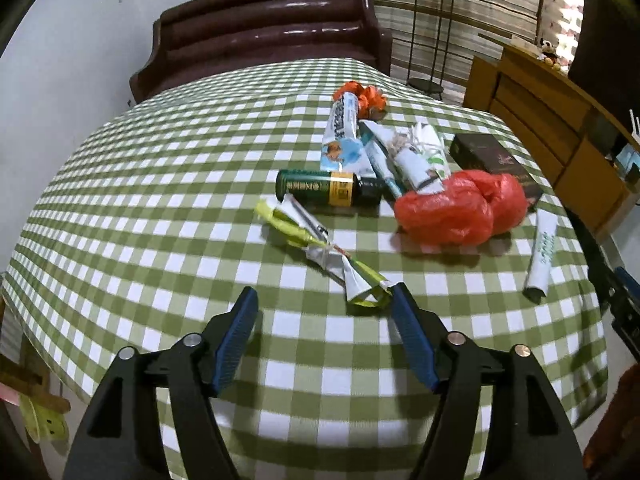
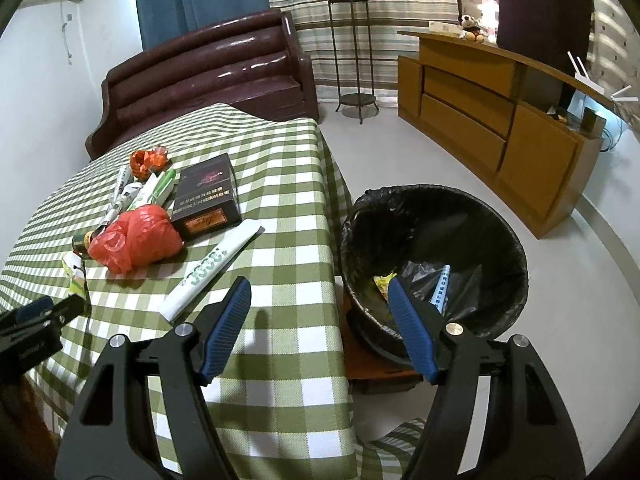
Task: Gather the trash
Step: 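Return both tools to the table toward the white wrapper and toothpaste tube, then grasp the white-green wrapper with the left tool while the right tool grasps the toothpaste tube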
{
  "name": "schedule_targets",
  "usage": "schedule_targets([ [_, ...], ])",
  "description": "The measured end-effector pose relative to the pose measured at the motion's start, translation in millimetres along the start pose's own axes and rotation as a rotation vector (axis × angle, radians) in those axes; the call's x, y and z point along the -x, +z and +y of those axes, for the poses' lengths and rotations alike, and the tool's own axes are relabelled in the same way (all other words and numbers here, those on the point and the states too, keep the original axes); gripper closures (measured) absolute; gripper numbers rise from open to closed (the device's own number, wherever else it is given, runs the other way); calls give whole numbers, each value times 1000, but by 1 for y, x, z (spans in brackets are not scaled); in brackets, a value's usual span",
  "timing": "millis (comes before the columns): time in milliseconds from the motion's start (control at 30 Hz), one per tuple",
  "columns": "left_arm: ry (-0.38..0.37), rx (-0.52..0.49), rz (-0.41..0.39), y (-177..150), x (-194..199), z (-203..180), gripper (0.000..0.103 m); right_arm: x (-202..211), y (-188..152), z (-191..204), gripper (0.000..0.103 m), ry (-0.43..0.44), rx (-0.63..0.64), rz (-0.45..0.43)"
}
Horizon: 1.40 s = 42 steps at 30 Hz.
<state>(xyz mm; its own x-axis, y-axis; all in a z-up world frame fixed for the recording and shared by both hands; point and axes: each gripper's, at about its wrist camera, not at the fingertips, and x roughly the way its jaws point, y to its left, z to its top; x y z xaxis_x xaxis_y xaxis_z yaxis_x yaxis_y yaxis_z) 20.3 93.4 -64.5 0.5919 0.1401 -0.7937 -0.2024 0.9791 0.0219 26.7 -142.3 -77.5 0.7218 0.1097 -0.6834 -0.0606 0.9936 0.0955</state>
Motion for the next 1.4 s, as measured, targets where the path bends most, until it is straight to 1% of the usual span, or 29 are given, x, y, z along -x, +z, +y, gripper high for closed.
schedule_targets([
  [233, -10, 38, 11, 14, -8, 3, 33, -1, -2, 0, 34, -1, -1, 3],
  [433, -27, 42, 19, 10, -6, 1, 33, -5, -4, -1, 34, 1, -2, 15],
  [533, -7, 42, 9, 15, -10, -1, 32, -5, -4, -2, 34, 1, -4, 18],
  [667, 31, 74, 14, 22, -21, 5, 31, -6, -5, -2, 34, 3, -3, 20],
  [767, 24, 87, 28, 22, -26, 12, 31, -6, -6, -1, 34, 4, -1, 22],
  [833, 25, 84, 26, 19, -25, 16, 37, -7, -7, -2, 34, 5, -2, 25],
  [900, 26, 65, 16, 16, -22, 19, 45, -8, -7, -1, 34, 5, -2, 28],
  [967, 23, 59, 16, 12, -19, 24, 48, -10, -7, -1, 34, 5, -2, 31],
  [1100, 21, 59, 33, 6, -14, 34, 49, -11, -7, 1, 34, 5, 4, 34],
  [1200, 16, 58, 29, 6, -11, 37, 48, -10, -7, 2, 34, 4, 5, 34],
  [1233, 17, 56, 23, 7, -10, 38, 48, -10, -7, 2, 34, 4, 5, 34],
  [1300, 23, 55, 5, 11, -9, 38, 41, -10, -8, 2, 34, 3, 7, 34],
  [1400, 25, 69, -2, 20, -17, 41, 41, -10, -7, 3, 34, 0, 8, 35],
])
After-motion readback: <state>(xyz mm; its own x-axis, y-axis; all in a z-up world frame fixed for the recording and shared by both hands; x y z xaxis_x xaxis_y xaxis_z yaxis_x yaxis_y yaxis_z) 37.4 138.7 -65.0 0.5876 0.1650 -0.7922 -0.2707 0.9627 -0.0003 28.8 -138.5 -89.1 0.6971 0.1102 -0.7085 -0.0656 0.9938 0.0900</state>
